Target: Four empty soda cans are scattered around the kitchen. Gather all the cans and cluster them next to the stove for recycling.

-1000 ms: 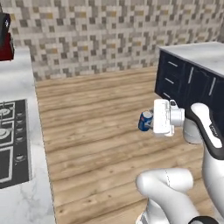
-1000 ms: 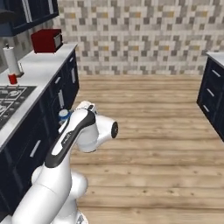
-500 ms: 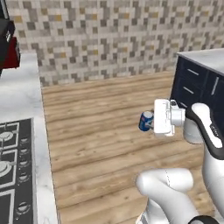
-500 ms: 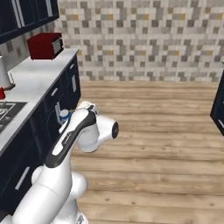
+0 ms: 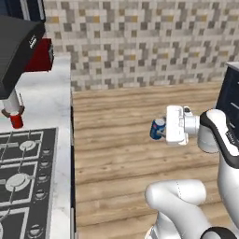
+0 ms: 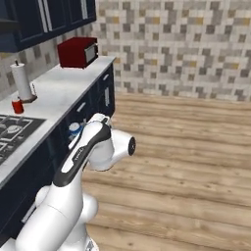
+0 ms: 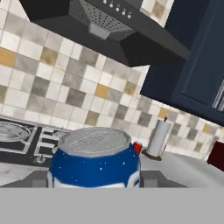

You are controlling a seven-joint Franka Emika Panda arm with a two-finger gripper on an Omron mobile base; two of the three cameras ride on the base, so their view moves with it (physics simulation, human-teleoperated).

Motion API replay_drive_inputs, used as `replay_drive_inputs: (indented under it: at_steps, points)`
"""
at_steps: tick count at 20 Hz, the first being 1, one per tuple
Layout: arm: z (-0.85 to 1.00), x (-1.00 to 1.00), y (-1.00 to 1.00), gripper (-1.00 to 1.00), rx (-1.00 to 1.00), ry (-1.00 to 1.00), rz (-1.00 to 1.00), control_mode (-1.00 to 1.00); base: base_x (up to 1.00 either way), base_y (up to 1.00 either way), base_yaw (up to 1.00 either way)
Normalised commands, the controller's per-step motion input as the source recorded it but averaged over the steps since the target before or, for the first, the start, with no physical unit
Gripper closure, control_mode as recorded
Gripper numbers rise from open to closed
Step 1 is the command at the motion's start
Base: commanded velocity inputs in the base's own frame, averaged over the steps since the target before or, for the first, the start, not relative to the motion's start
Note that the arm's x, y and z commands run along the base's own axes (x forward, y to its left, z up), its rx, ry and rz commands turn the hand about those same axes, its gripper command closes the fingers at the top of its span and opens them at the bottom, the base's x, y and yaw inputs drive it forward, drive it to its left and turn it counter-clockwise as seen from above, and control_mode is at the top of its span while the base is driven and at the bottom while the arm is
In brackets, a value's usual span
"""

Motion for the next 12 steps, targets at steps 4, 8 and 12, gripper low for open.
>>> replay_drive_inputs:
  at_steps: [4, 8, 12]
  points:
    - [0.00, 0.00, 0.00, 1.00, 0.00, 0.00, 0.00, 1.00, 0.23, 0.00, 0.41]
    - [0.00, 0.00, 0.00, 1.00, 0.00, 0.00, 0.00, 1.00, 0.26, 0.00, 0.42]
    - [0.00, 0.00, 0.00, 1.00, 0.00, 0.00, 0.00, 1.00, 0.27, 0.00, 0.44]
